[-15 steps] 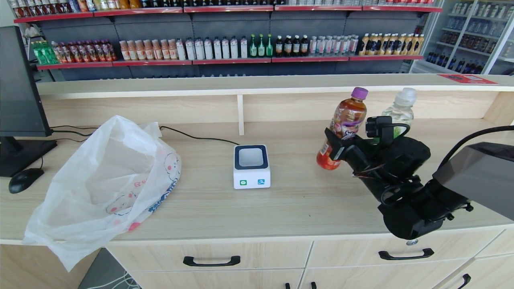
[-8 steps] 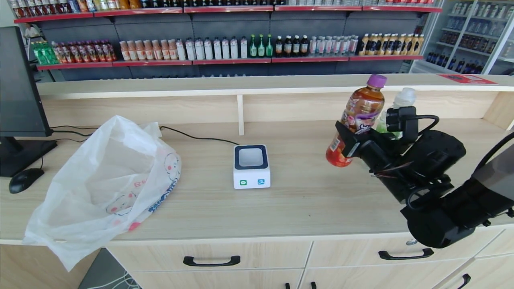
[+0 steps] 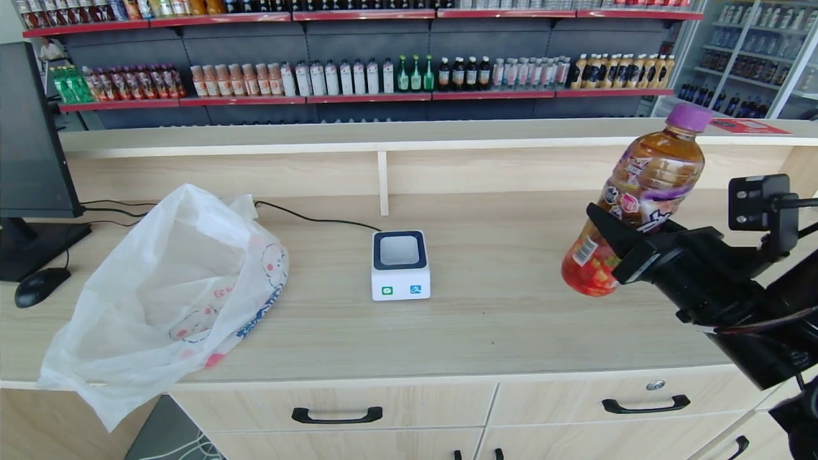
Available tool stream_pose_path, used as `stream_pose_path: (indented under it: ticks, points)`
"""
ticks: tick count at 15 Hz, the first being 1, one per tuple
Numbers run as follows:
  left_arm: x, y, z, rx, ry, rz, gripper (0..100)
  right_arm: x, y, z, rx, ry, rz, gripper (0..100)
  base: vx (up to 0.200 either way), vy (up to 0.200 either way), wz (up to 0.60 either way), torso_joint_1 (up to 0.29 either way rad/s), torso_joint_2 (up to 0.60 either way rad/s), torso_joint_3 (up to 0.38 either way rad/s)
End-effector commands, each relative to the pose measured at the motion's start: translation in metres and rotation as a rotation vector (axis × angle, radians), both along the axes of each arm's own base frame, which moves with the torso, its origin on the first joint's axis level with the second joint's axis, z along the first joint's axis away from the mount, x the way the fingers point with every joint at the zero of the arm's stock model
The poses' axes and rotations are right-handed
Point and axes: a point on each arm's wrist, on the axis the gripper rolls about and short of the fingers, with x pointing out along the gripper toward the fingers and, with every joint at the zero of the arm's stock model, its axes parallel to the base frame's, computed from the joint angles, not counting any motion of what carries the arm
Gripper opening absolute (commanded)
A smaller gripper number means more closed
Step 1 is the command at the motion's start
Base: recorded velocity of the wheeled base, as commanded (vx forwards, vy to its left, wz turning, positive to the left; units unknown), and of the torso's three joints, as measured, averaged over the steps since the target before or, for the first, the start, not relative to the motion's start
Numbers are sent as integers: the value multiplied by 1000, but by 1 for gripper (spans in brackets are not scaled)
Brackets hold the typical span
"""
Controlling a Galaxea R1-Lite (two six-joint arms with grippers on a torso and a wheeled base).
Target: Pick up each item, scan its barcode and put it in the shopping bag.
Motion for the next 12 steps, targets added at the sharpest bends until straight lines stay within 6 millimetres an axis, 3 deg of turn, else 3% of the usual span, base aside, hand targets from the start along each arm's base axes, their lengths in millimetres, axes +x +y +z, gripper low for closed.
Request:
stream_pose_path:
  ticks: [1, 6, 12]
  points:
    - [0, 0, 0, 0, 1, 0, 100, -47, -4, 11, 16, -47, 80, 0, 0, 0, 0, 0, 0, 0]
    - [0, 0, 0, 0, -1, 0, 100, -107, 16, -6, 94, 59, 416, 0, 0, 0, 0, 0, 0, 0]
    - [0, 0, 0, 0, 1, 0, 100, -135, 14, 1, 279, 129, 683, 0, 0, 0, 0, 0, 0, 0]
